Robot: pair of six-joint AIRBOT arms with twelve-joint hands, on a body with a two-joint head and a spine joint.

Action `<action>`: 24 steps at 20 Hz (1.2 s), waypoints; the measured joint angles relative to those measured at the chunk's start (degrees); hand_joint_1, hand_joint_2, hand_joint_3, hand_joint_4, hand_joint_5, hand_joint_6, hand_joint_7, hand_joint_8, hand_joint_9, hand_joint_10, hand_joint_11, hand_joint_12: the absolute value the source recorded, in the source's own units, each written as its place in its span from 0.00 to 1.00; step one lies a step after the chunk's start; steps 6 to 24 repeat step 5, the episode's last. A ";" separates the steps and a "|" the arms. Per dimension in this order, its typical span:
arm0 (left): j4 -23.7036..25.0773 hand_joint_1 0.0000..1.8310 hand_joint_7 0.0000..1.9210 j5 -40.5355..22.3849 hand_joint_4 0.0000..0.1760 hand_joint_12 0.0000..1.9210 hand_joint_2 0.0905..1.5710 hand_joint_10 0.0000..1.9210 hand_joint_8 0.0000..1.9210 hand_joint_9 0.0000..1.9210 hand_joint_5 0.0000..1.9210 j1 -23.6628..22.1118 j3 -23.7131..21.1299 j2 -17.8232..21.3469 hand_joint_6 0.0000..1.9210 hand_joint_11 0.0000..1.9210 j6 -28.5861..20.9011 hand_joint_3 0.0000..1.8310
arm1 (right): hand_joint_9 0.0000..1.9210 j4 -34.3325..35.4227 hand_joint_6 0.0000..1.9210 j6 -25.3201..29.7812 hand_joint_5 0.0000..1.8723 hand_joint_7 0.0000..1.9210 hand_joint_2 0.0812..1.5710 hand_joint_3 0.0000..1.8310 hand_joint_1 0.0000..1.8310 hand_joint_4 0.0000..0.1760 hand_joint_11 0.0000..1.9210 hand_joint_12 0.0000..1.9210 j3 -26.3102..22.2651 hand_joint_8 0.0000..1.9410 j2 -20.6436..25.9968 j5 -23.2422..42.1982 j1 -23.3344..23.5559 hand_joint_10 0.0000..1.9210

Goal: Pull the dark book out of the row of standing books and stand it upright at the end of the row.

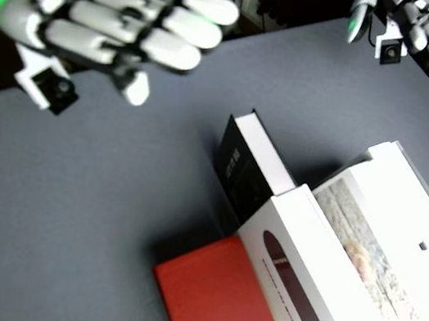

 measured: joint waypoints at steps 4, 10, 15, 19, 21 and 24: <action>-0.31 0.00 0.00 -2.43 0.89 0.00 0.81 0.00 0.00 0.00 0.00 0.90 -1.11 0.90 0.00 0.00 1.97 0.00 | 0.00 -0.13 0.00 -2.19 0.00 0.00 0.85 0.00 0.00 0.03 0.00 1.00 -0.81 0.00 1.18 2.25 -0.02 0.00; -0.74 0.00 0.00 -2.62 0.87 0.00 0.81 0.00 0.00 0.00 0.00 0.90 -1.11 0.94 0.00 0.00 2.62 0.00 | 0.00 0.02 0.00 -3.19 0.00 0.00 0.84 0.00 0.00 0.03 0.00 1.00 -1.14 0.00 1.70 2.29 -0.24 0.00; -0.74 0.00 0.00 -2.62 0.87 0.00 0.81 0.00 0.00 0.00 0.00 0.90 -1.11 0.94 0.00 0.00 2.62 0.00 | 0.00 0.02 0.00 -3.19 0.00 0.00 0.84 0.00 0.00 0.03 0.00 1.00 -1.14 0.00 1.70 2.29 -0.24 0.00; -0.74 0.00 0.00 -2.62 0.87 0.00 0.81 0.00 0.00 0.00 0.00 0.90 -1.11 0.94 0.00 0.00 2.62 0.00 | 0.00 0.02 0.00 -3.19 0.00 0.00 0.84 0.00 0.00 0.03 0.00 1.00 -1.14 0.00 1.70 2.29 -0.24 0.00; -0.74 0.00 0.00 -2.62 0.87 0.00 0.81 0.00 0.00 0.00 0.00 0.90 -1.11 0.94 0.00 0.00 2.62 0.00 | 0.00 0.02 0.00 -3.19 0.00 0.00 0.84 0.00 0.00 0.03 0.00 1.00 -1.14 0.00 1.70 2.29 -0.24 0.00; -0.74 0.00 0.00 -2.62 0.87 0.00 0.81 0.00 0.00 0.00 0.00 0.90 -1.11 0.94 0.00 0.00 2.62 0.00 | 0.00 0.02 0.00 -3.19 0.00 0.00 0.84 0.00 0.00 0.03 0.00 1.00 -1.14 0.00 1.70 2.29 -0.24 0.00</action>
